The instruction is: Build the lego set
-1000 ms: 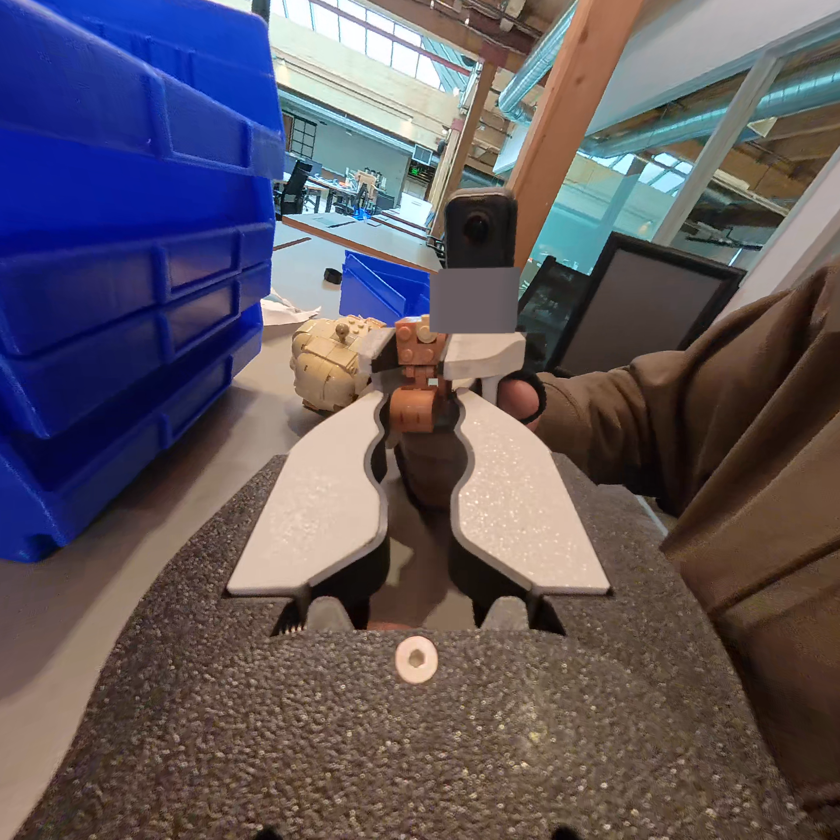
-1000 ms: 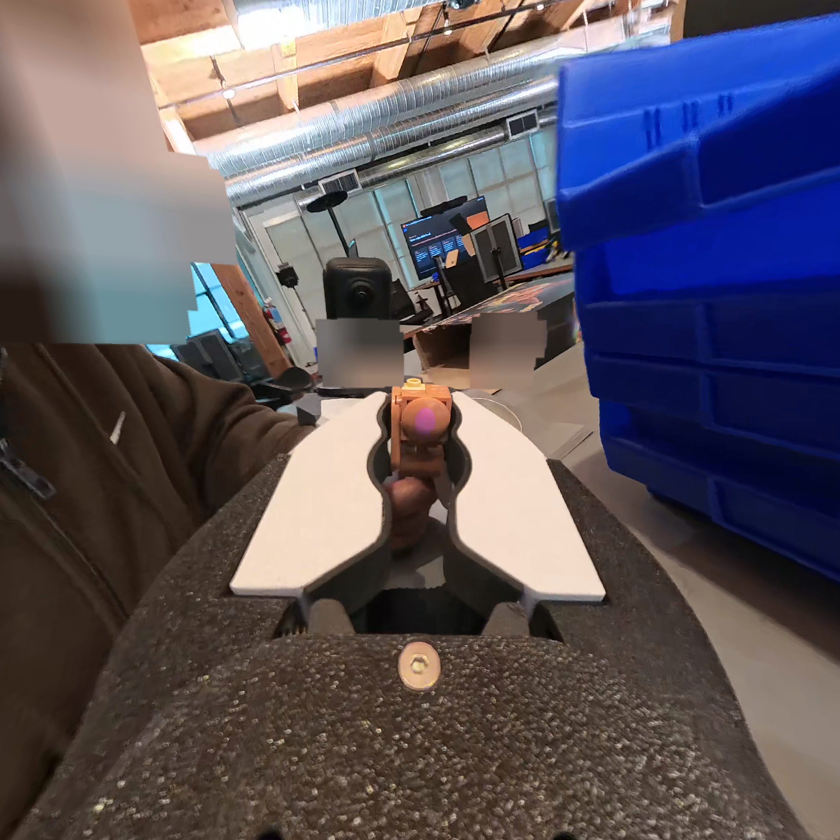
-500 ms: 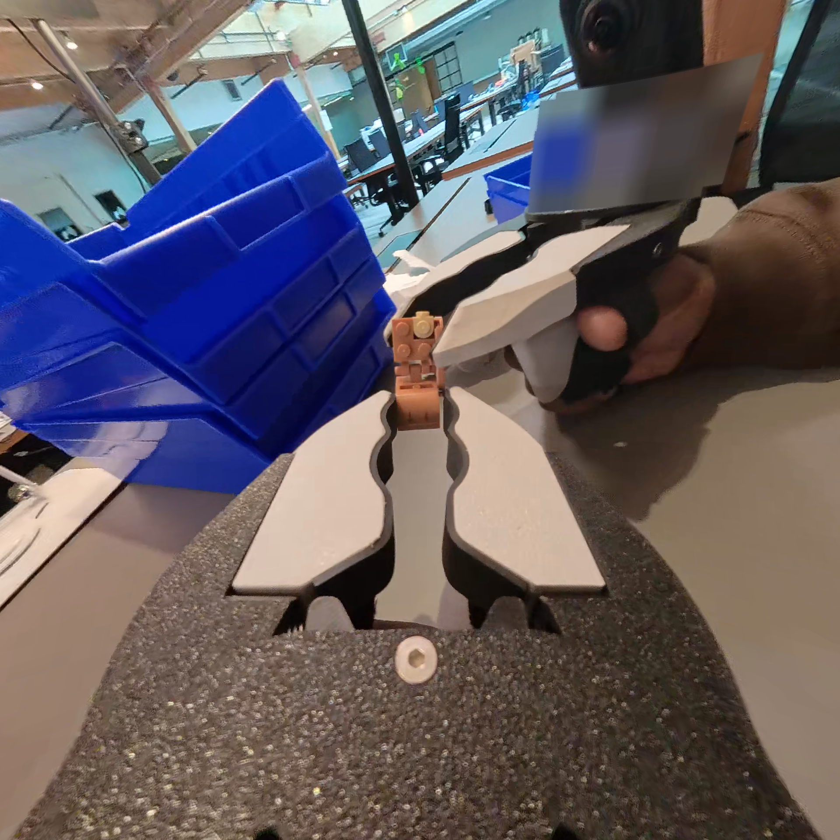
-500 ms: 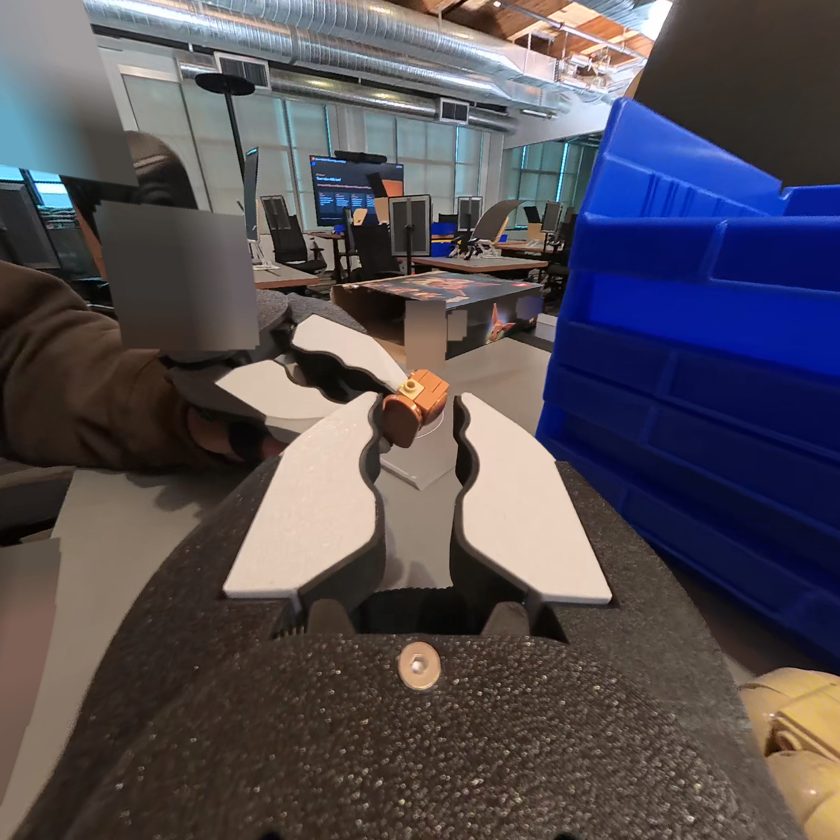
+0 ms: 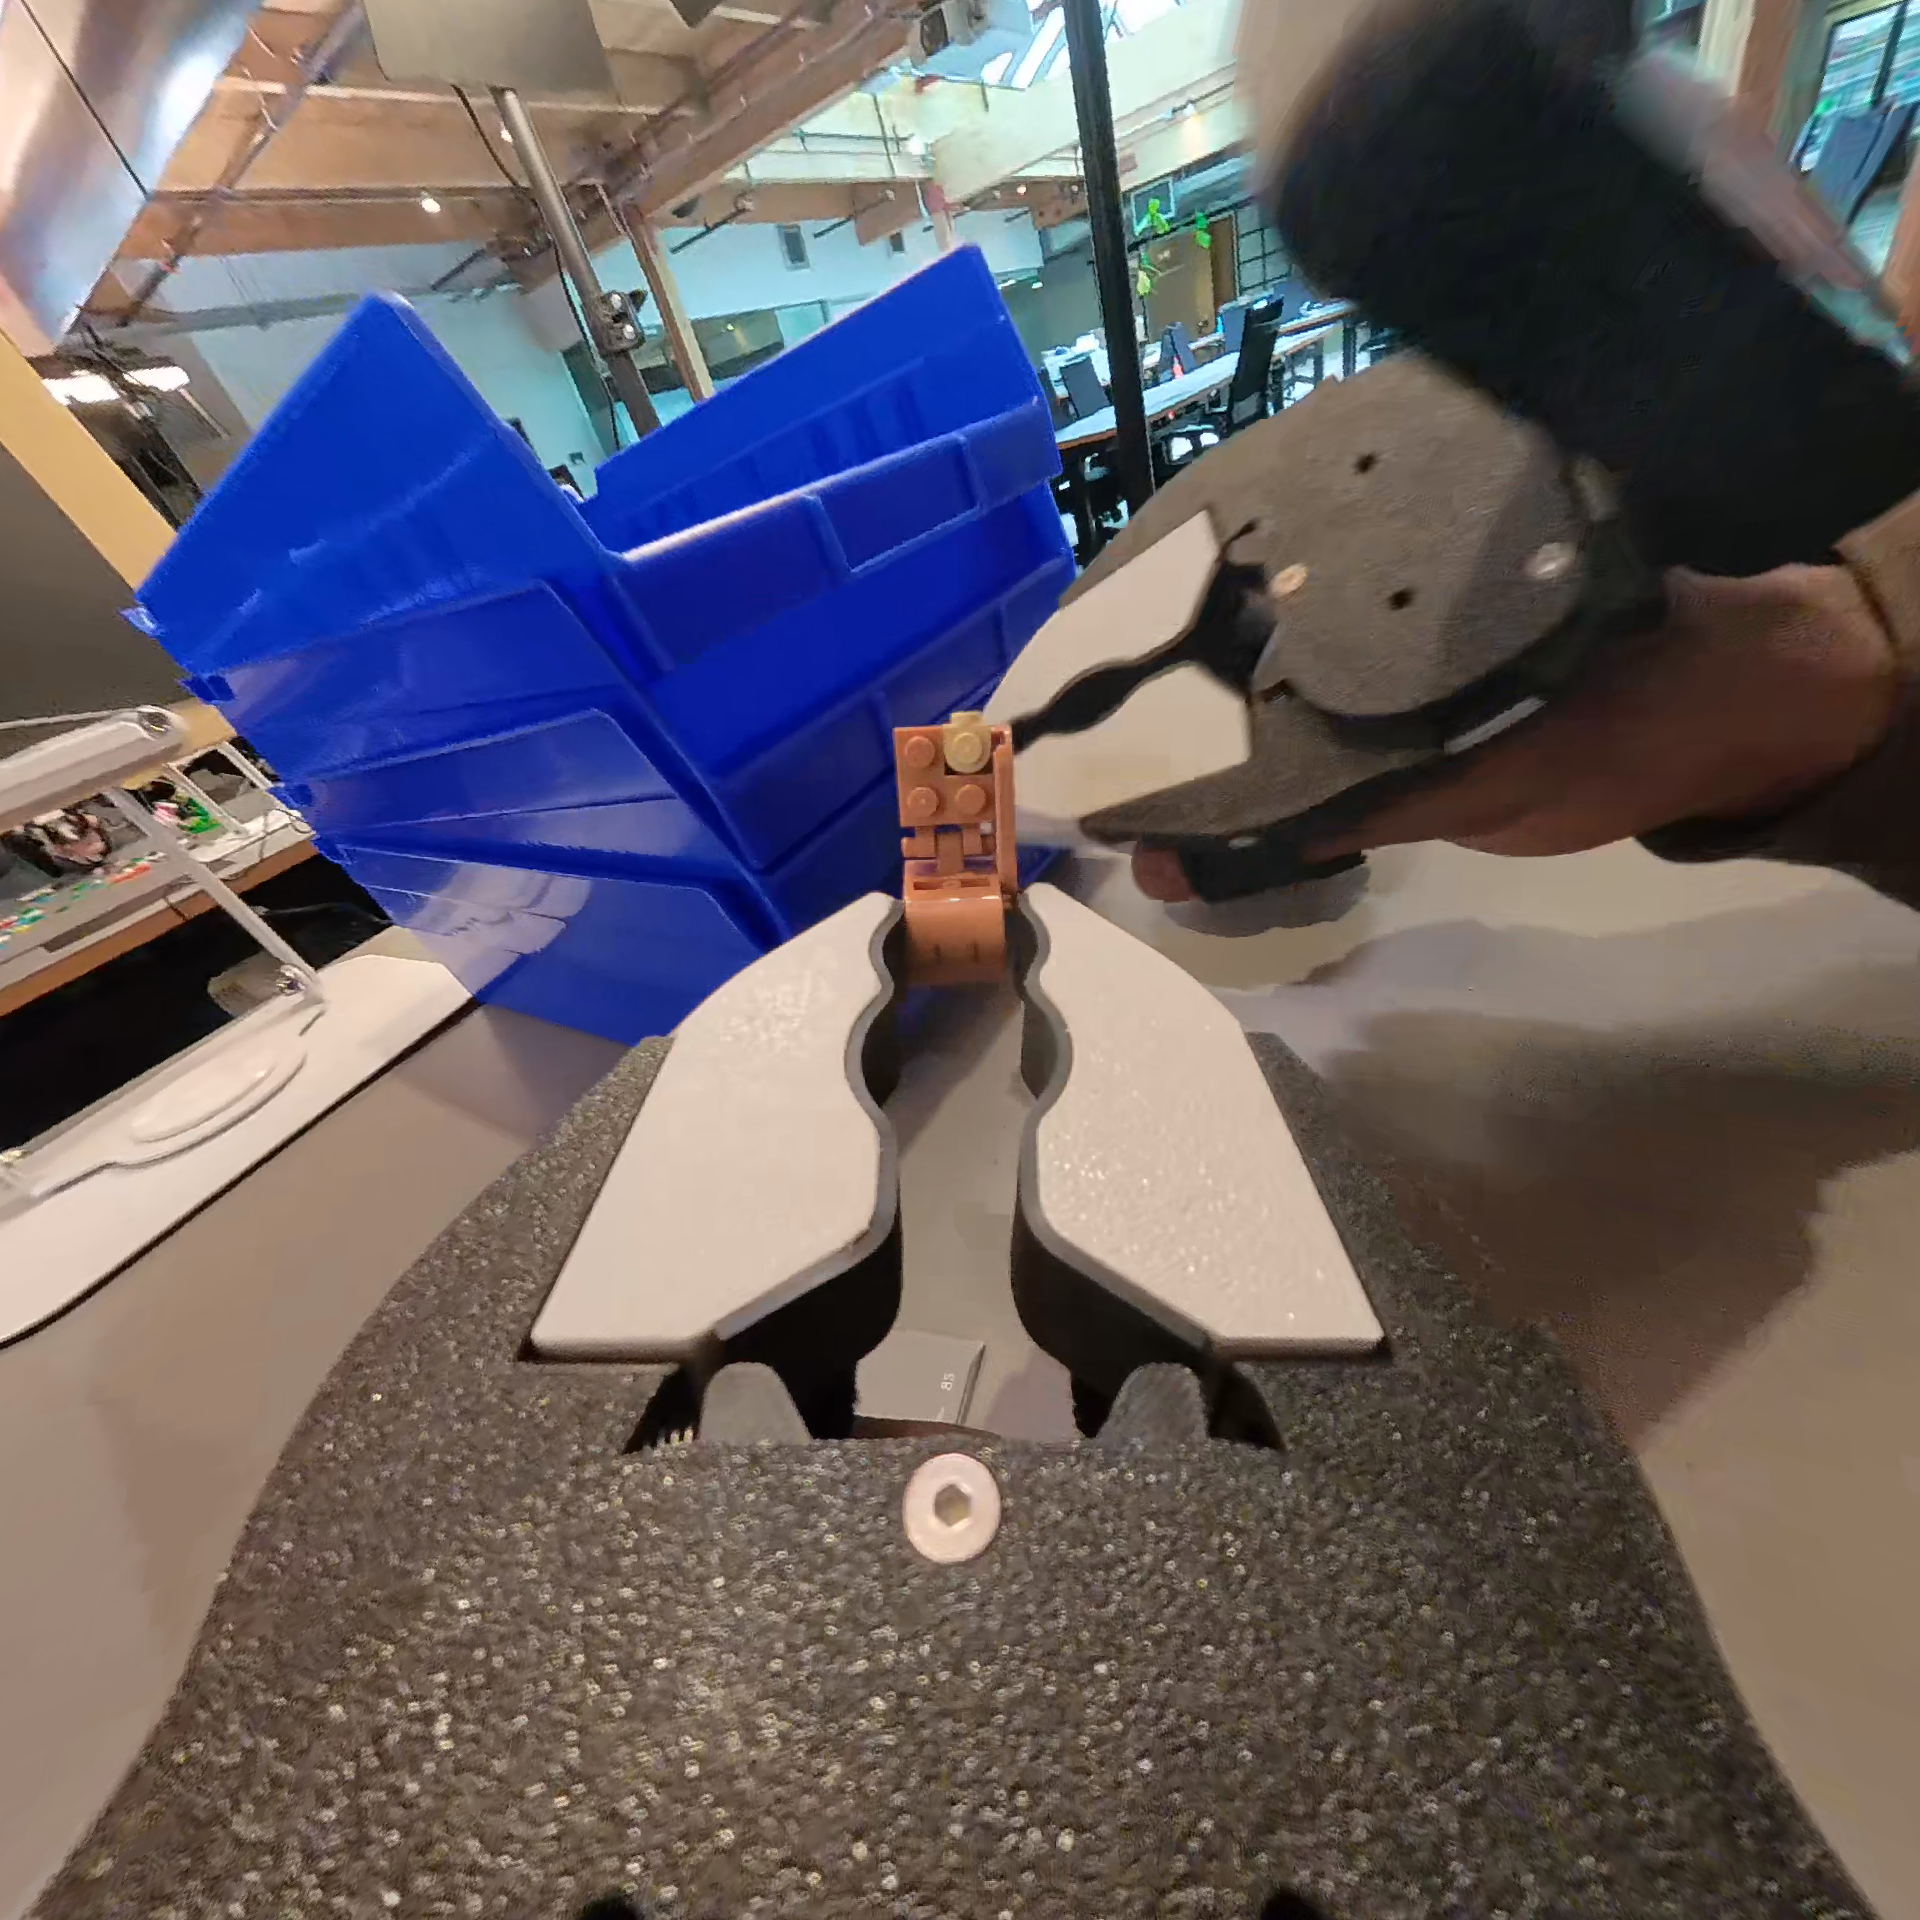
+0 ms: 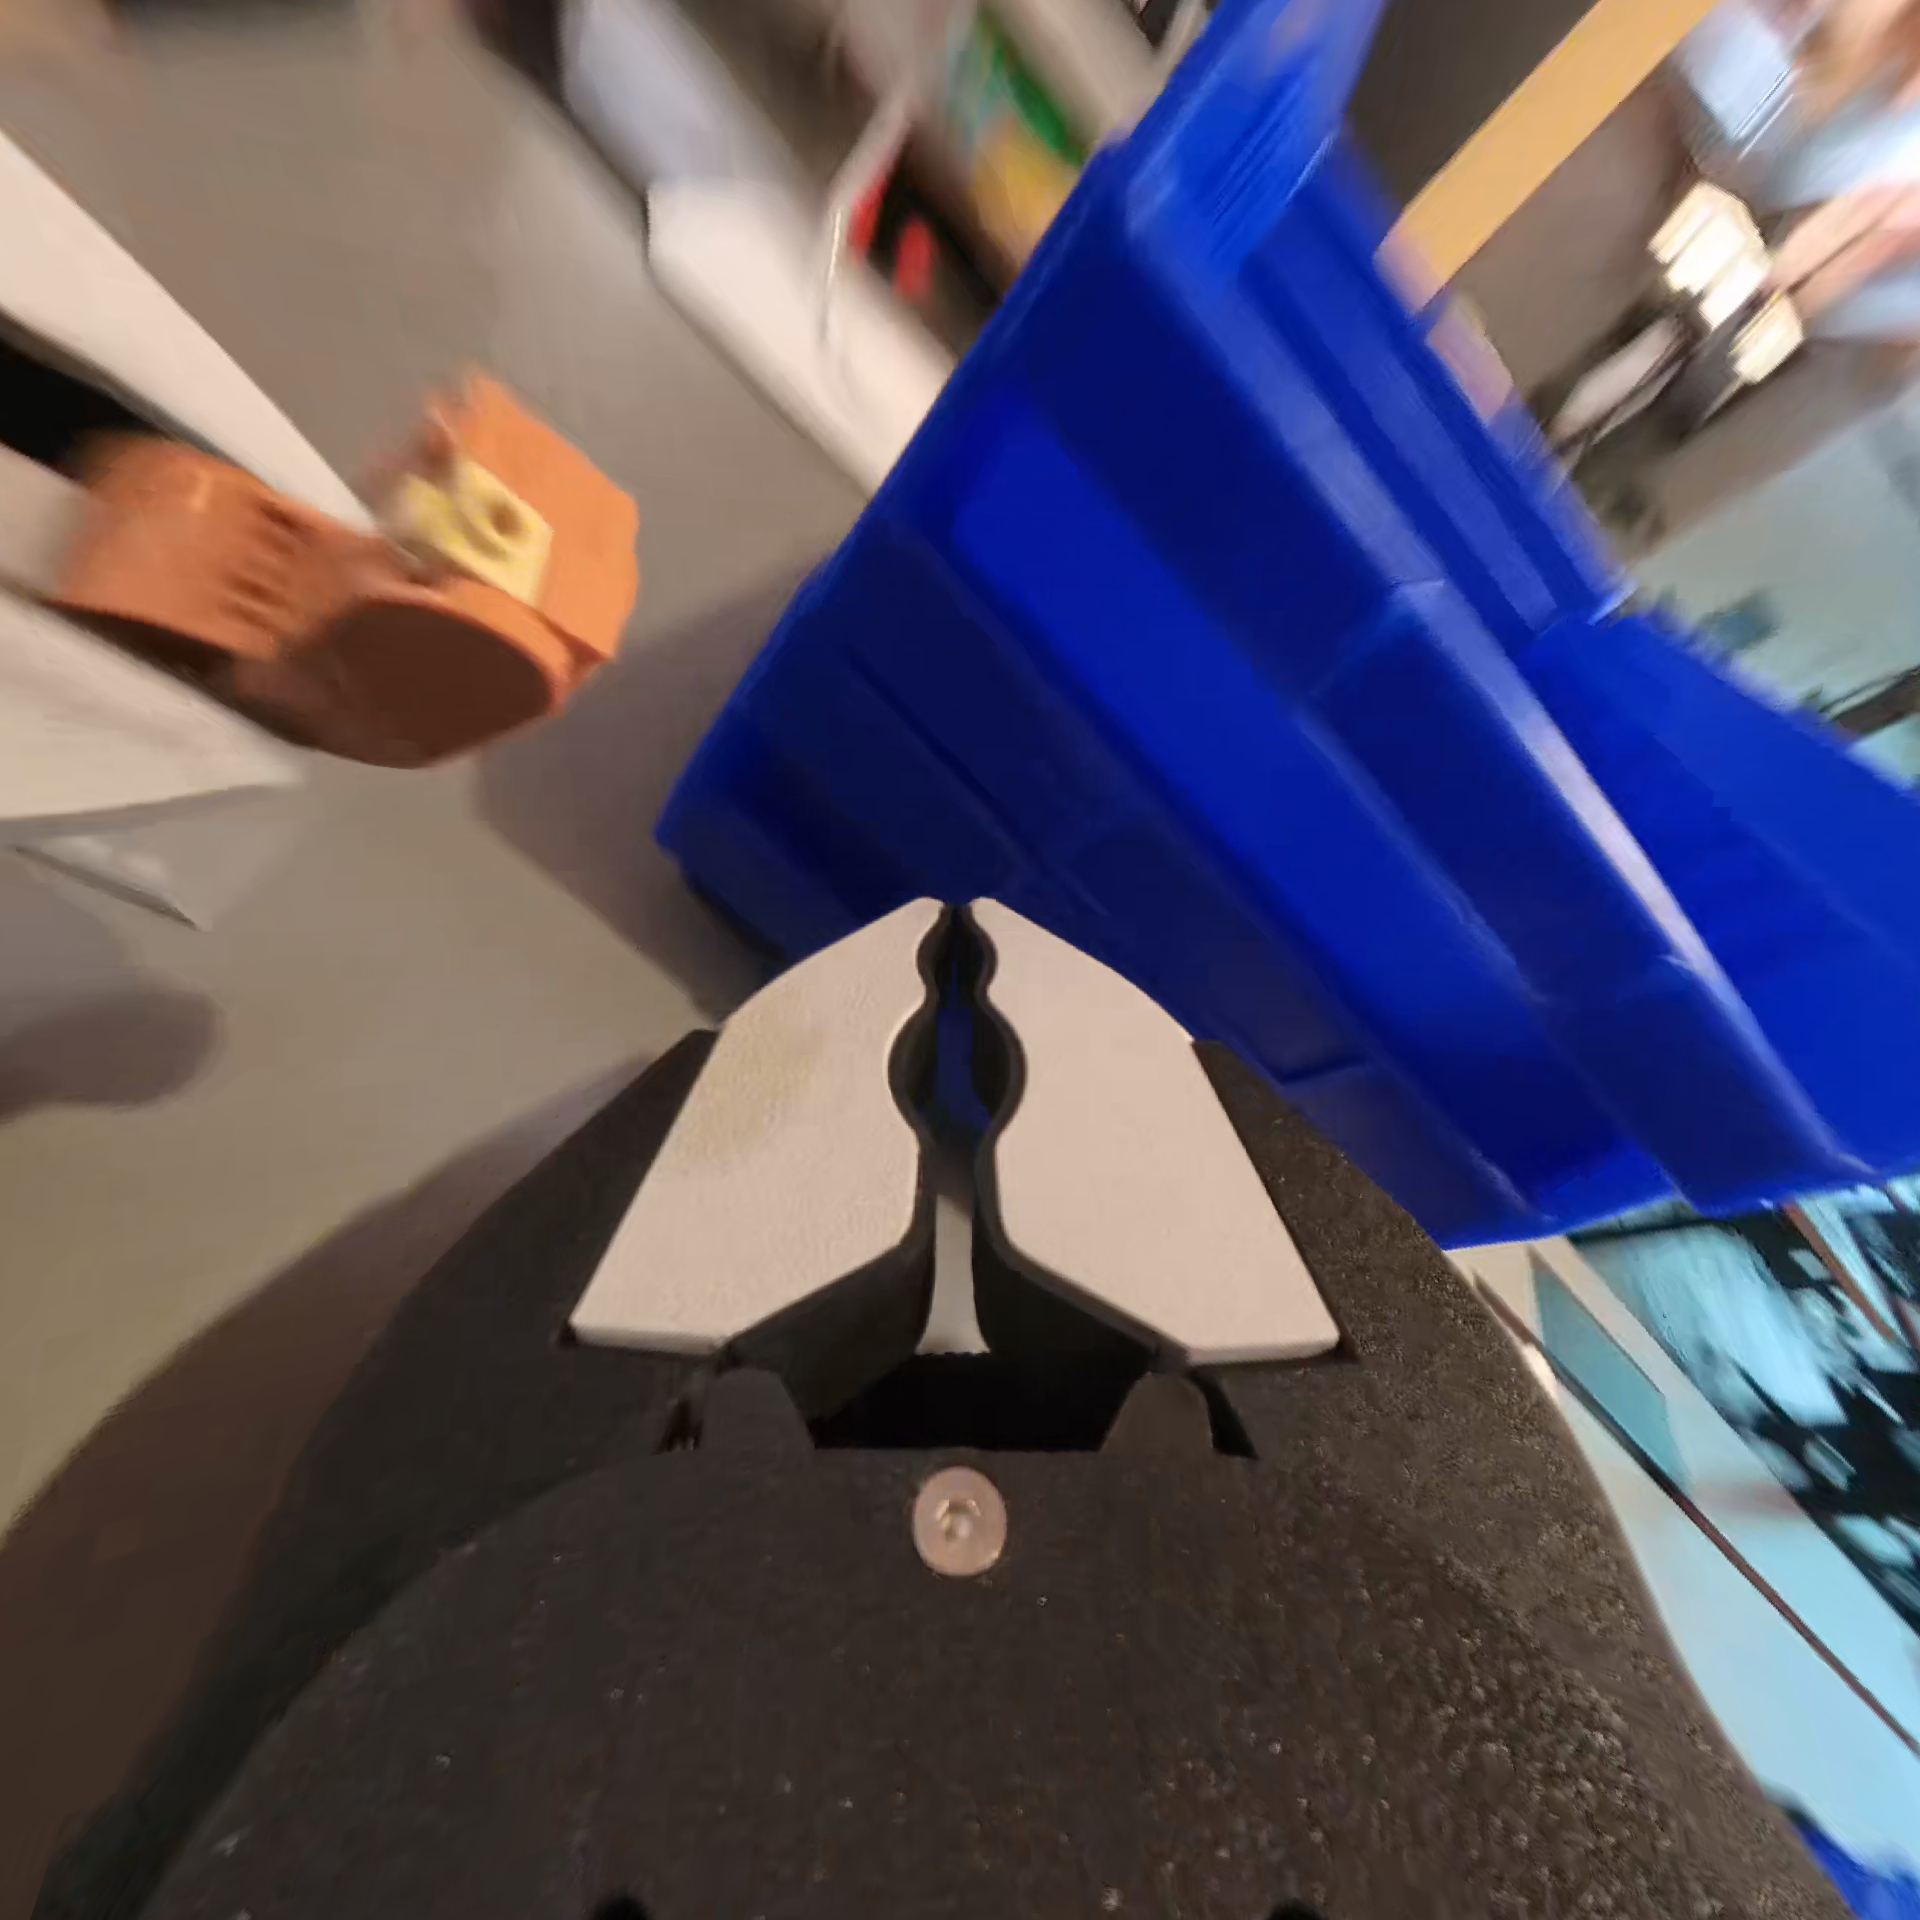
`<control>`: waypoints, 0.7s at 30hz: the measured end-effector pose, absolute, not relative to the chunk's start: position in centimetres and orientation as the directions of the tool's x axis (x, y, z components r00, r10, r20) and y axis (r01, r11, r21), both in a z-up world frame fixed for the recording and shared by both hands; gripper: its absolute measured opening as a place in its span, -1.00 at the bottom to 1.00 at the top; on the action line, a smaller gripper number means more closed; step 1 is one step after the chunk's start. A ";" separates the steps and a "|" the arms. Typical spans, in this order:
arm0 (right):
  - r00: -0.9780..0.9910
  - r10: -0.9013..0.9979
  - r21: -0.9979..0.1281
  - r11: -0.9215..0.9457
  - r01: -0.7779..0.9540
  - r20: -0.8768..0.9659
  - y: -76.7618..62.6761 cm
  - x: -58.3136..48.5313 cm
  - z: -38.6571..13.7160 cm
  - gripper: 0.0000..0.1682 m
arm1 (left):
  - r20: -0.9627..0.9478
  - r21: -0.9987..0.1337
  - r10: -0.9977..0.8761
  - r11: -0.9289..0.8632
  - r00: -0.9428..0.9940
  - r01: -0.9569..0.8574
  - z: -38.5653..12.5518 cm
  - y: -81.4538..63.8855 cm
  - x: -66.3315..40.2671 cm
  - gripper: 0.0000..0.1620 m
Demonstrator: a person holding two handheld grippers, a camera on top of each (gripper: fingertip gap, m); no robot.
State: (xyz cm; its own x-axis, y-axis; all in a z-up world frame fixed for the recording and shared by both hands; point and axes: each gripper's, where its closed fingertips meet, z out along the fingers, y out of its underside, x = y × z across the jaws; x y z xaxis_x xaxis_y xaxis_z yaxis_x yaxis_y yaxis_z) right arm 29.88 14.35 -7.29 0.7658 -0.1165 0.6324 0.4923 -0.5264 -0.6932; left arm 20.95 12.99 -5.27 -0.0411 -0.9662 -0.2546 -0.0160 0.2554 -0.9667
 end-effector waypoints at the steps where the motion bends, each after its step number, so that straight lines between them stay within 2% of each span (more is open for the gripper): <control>1: 0.746 -0.117 -0.665 -0.558 0.496 0.655 14.7 30.2 -7.5 -1.00 | -0.260 -0.965 -0.965 0.261 -0.032 -0.013 -5.1 13.1 20.8 -0.77; 6: 0.770 -0.065 -0.643 -0.598 0.479 0.634 17.0 29.4 -7.8 -1.00 | -0.260 -0.965 -0.966 0.260 0.004 -0.022 -5.1 14.2 19.5 -0.77; 10: 0.738 -0.041 -0.619 -0.576 0.534 0.674 19.3 26.8 -7.0 -1.00 | -0.213 -0.977 -0.976 0.212 0.038 -0.034 -5.3 15.7 18.6 -0.77; 14: 0.767 -0.080 -0.675 -0.538 0.505 0.637 21.1 26.5 -6.9 -1.00 | -0.166 -0.986 -0.984 0.164 0.061 -0.030 -5.2 16.7 18.1 -0.77; 21: 0.796 -0.117 -0.732 -0.489 0.474 0.594 23.4 26.4 -6.9 -1.00 | -0.218 -0.976 -0.971 0.218 0.102 -0.009 -4.4 16.7 17.7 -0.77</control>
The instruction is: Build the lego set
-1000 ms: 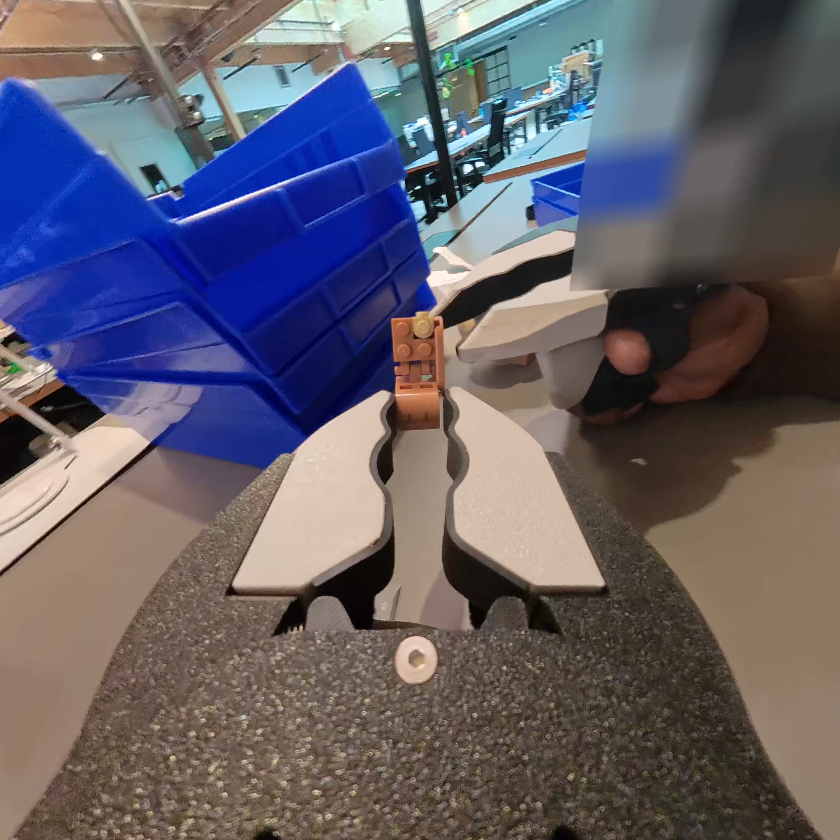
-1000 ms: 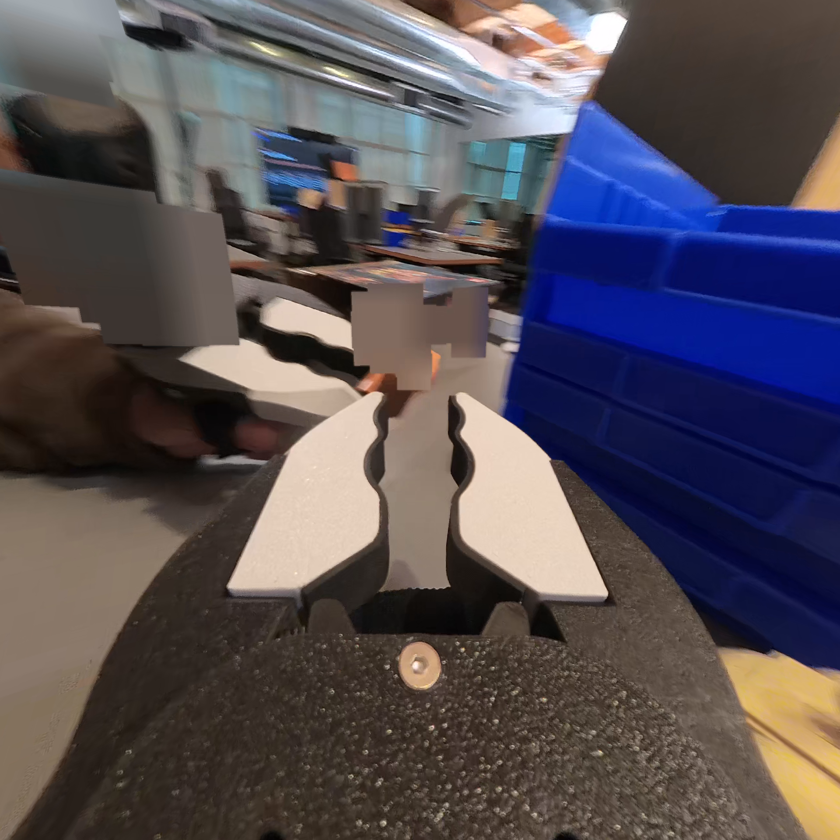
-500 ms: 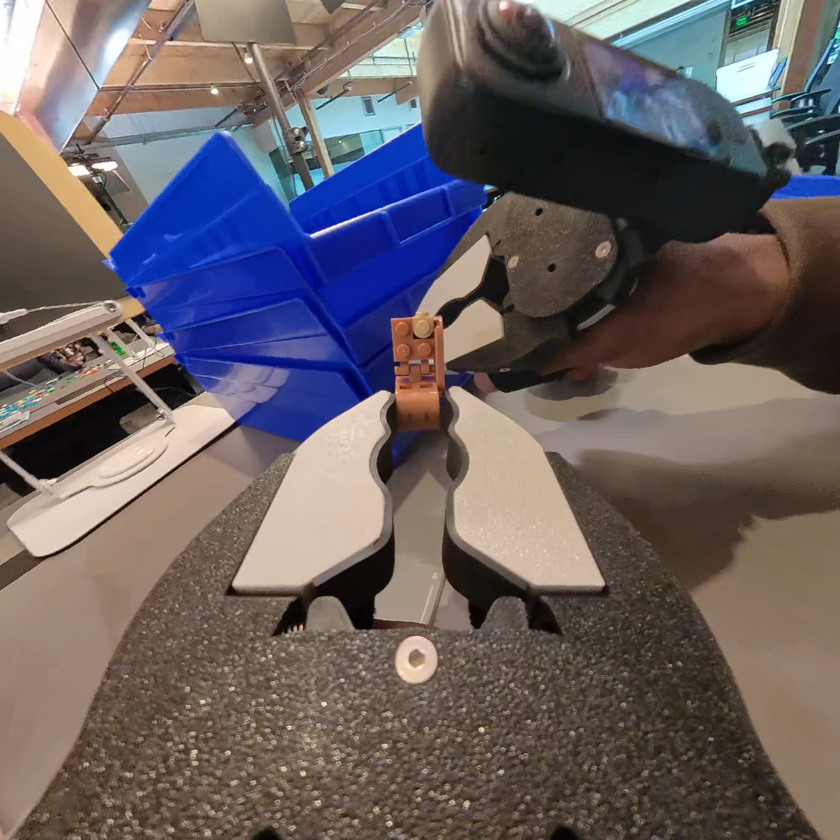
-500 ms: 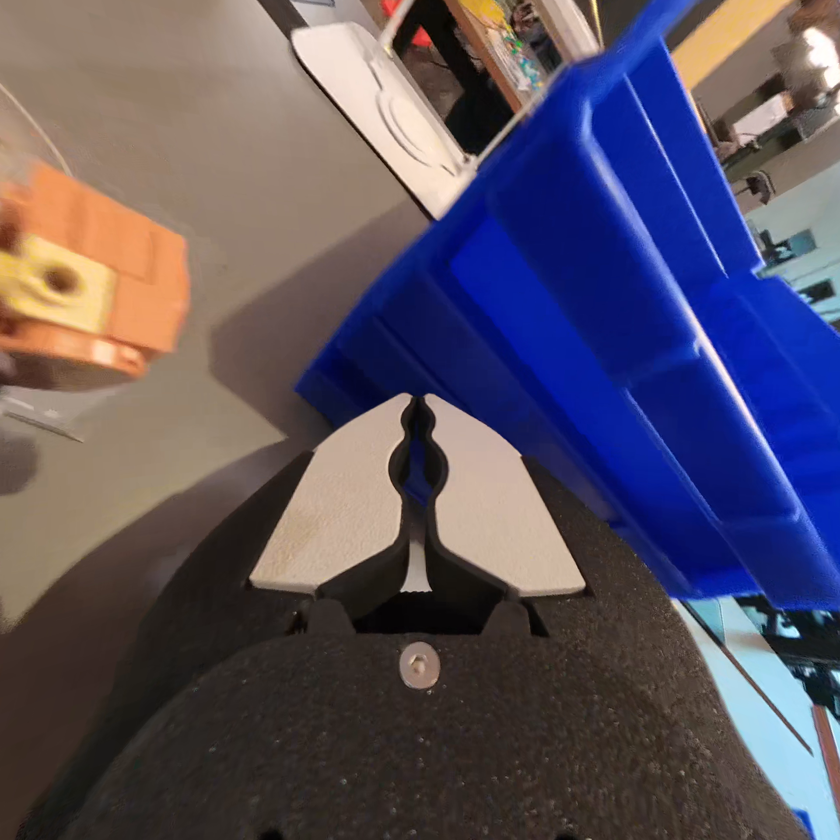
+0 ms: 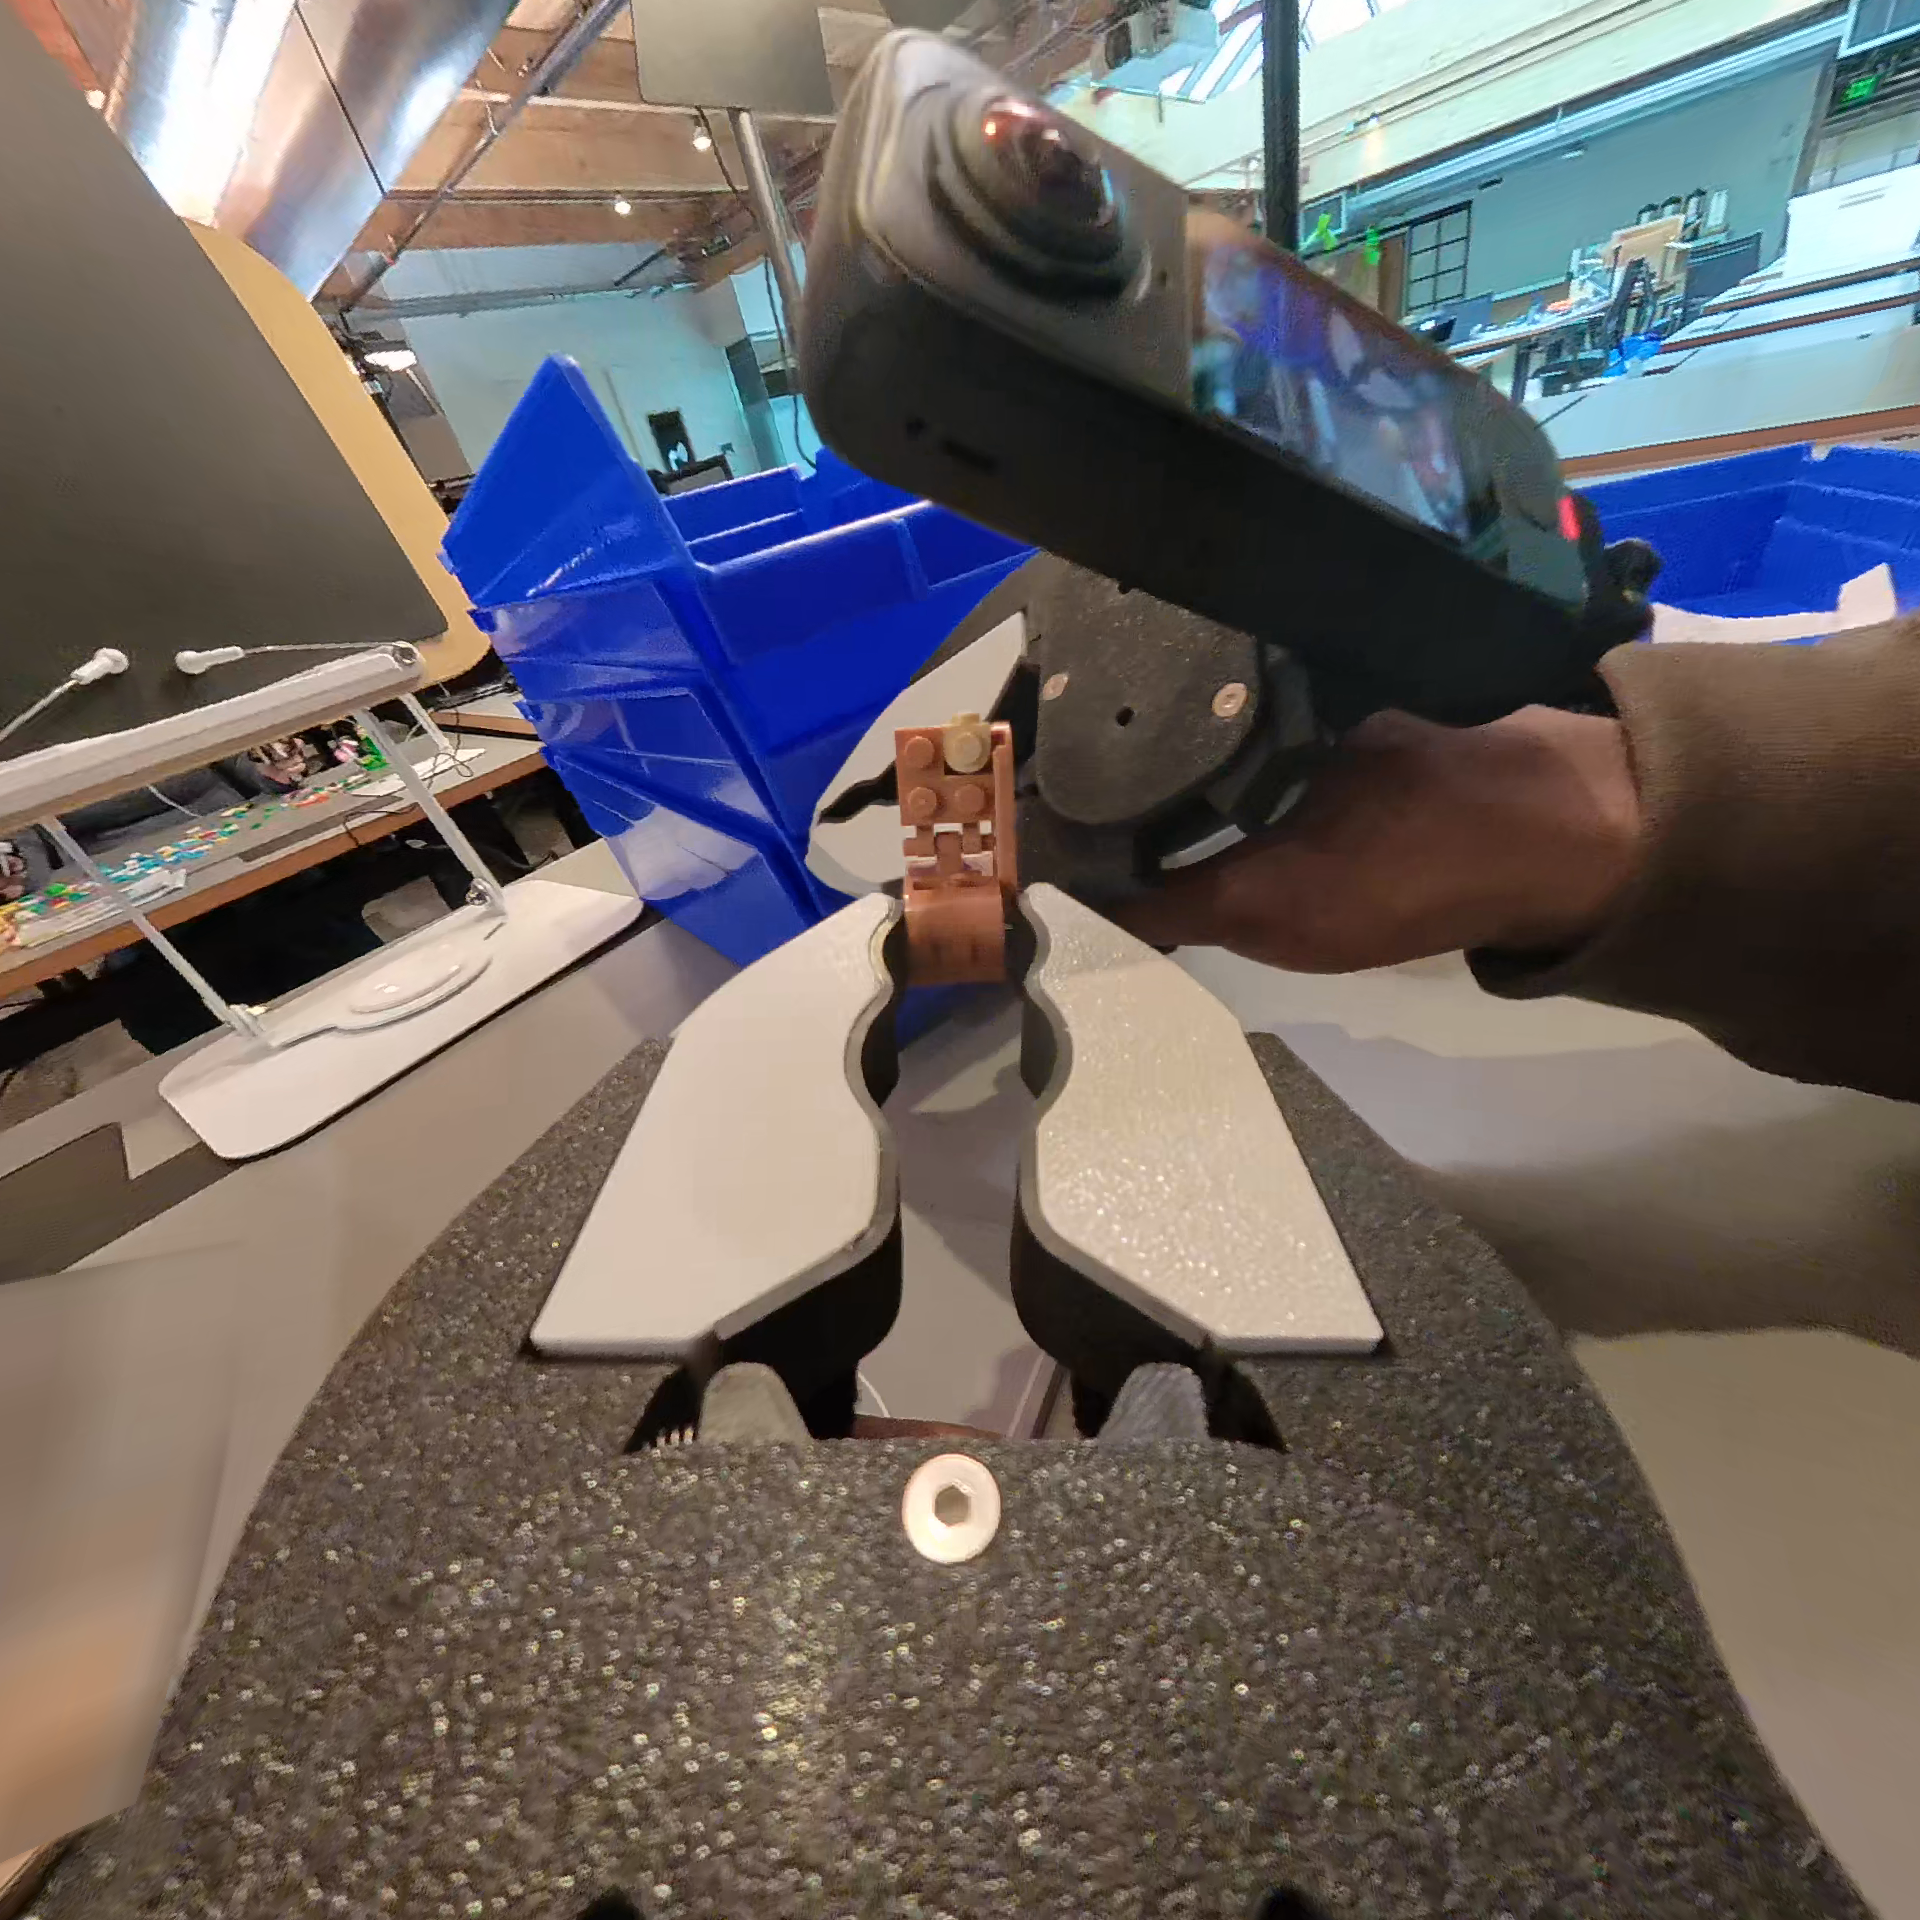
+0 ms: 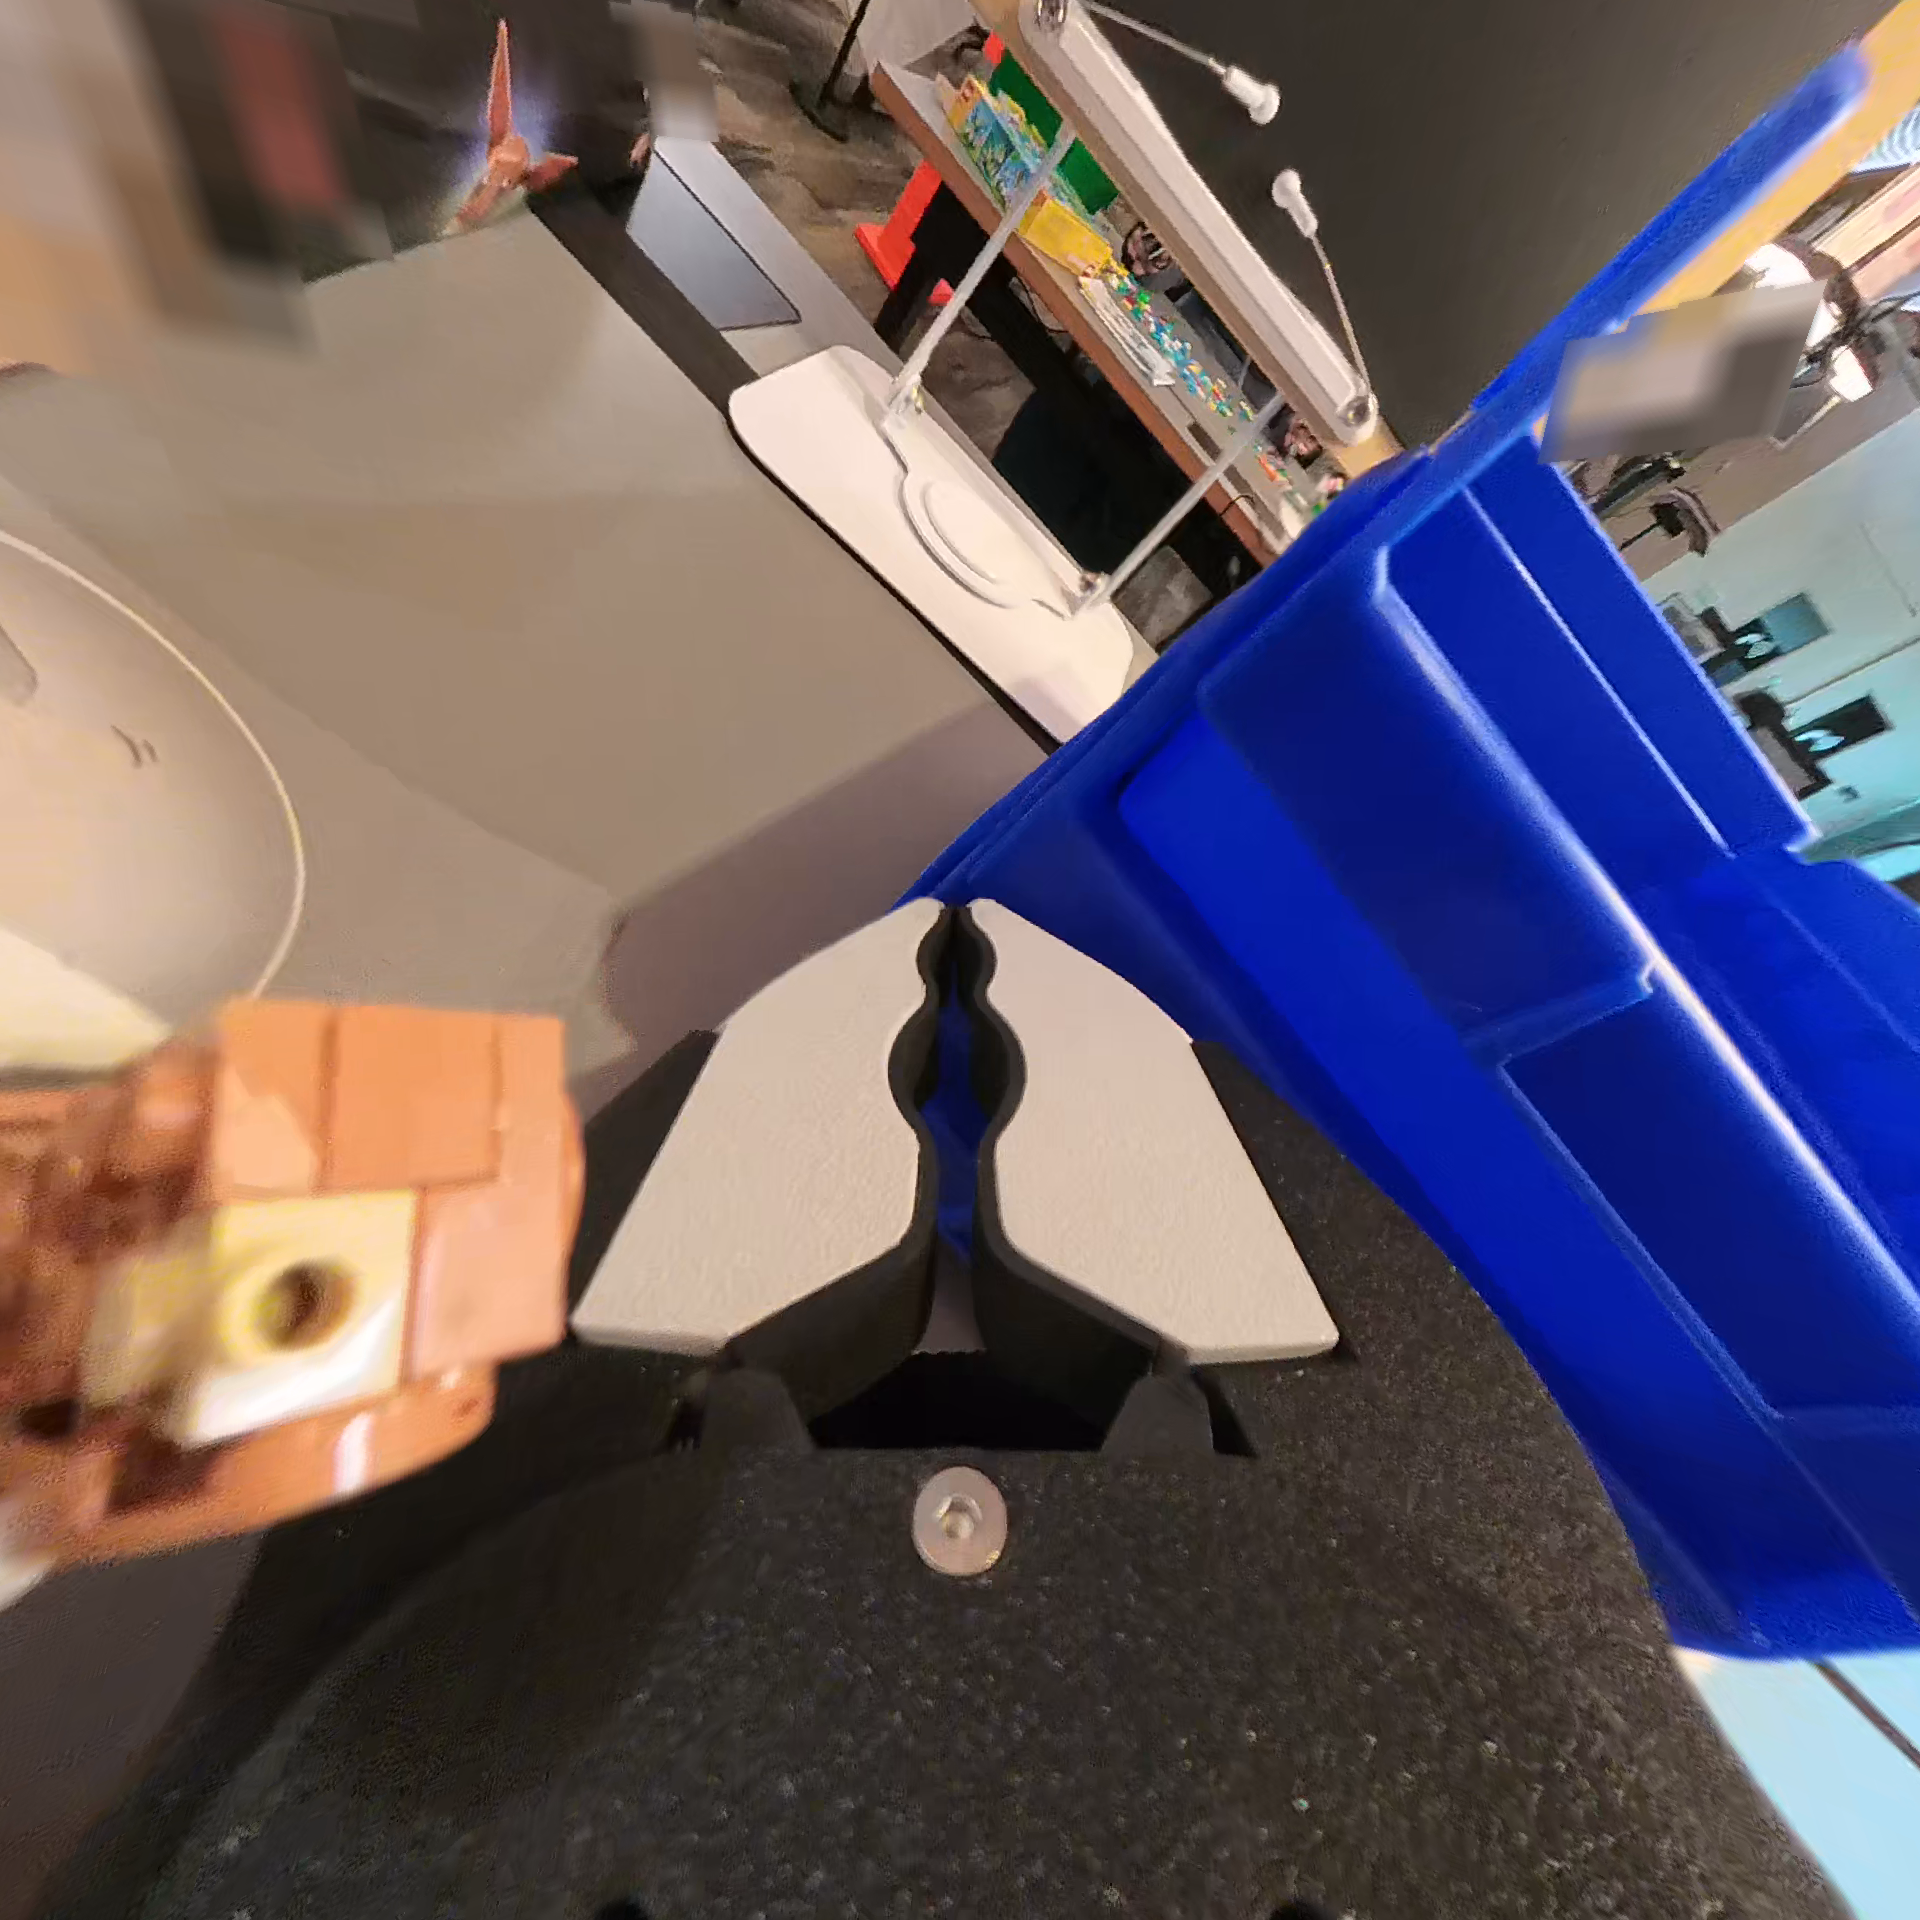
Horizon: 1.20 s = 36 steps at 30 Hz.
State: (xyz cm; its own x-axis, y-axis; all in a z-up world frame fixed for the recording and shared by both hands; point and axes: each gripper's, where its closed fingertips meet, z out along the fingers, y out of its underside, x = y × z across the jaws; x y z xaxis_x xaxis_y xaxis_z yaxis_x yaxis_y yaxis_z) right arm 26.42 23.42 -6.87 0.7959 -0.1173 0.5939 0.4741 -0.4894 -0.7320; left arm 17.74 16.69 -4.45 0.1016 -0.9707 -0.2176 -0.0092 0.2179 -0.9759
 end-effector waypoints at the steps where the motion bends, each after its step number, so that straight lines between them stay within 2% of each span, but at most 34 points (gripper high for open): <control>1: 0.814 -0.116 -0.750 -0.478 0.456 0.569 23.9 26.3 -6.9 -1.00 | -0.215 -0.977 -0.970 0.215 0.111 -0.009 -4.4 16.9 17.7 -0.77; 4: 0.872 -0.103 -0.814 -0.424 0.396 0.478 24.8 26.0 -6.8 -1.00 | -0.190 -0.982 -0.973 0.190 0.132 -0.012 -4.4 17.5 17.6 -0.77; 9: 0.952 -0.002 -0.930 -0.215 0.299 0.307 22.1 23.7 -5.3 -1.00 | -0.199 -0.980 -0.969 0.197 0.144 -0.030 -4.4 17.8 17.6 -0.77; 13: 0.964 0.081 -0.963 -0.075 0.260 0.254 18.4 22.0 -4.5 -1.00 | -0.252 -0.967 -0.959 0.246 0.131 -0.066 -4.9 17.3 17.9 -0.77; 16: 0.961 0.207 -0.978 -0.065 0.199 0.182 16.8 20.7 -5.3 -0.86 | -0.281 -0.958 -0.951 0.270 0.129 -0.099 -5.5 17.1 18.1 -0.77; 20: 0.928 0.371 -0.997 -0.071 -0.011 -0.036 15.6 18.7 -5.1 -0.71 | -0.362 -0.927 -0.919 0.337 0.158 -0.165 -6.4 17.4 18.4 -0.77; 24: 0.922 0.353 -0.982 -0.155 -0.111 -0.160 16.1 18.9 -6.2 -0.65 | -0.483 -0.869 -0.860 0.446 0.167 -0.214 -7.0 17.0 18.6 -0.77; 29: 0.870 0.359 -0.937 -0.218 -0.274 -0.338 16.3 19.2 -6.7 -0.76 | -0.564 -0.819 -0.808 0.522 0.168 -0.238 -7.1 16.8 18.8 -0.77; 31: 0.861 0.367 -0.932 -0.223 -0.286 -0.352 16.3 19.1 -6.8 -0.80 | -0.585 -0.804 -0.795 0.539 0.164 -0.251 -7.3 16.7 18.9 -0.77; 34: 0.863 0.370 -0.935 -0.219 -0.279 -0.344 16.3 18.8 -6.7 -0.74 | -0.616 -0.781 -0.769 0.568 0.171 -0.261 -7.2 16.6 18.8 -0.77; 36: 0.874 0.361 -0.942 -0.209 -0.264 -0.325 16.3 19.0 -6.7 -0.80 | -0.632 -0.769 -0.755 0.584 0.176 -0.260 -7.1 16.5 18.8 -0.77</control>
